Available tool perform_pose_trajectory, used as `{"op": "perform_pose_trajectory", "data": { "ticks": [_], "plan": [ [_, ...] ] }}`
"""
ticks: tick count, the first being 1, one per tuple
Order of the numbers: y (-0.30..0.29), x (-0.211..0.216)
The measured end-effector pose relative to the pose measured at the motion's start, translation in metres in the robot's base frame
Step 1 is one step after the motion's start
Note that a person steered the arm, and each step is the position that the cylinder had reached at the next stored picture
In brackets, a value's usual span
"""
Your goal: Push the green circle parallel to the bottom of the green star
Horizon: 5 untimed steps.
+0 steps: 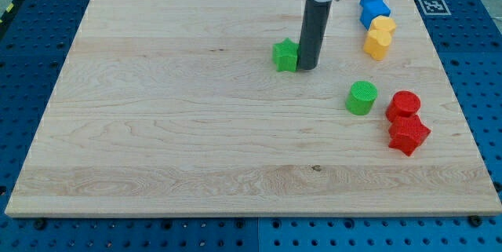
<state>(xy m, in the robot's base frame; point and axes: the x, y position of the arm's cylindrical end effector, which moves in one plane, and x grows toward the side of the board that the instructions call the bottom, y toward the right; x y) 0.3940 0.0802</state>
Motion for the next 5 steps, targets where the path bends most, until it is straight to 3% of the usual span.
{"op": "perform_pose_trajectory", "data": {
  "ticks": [1,3,5],
  "plan": [
    [0.03,0.001],
    [0.082,0.064],
    [0.095,0.059]
  ]
}}
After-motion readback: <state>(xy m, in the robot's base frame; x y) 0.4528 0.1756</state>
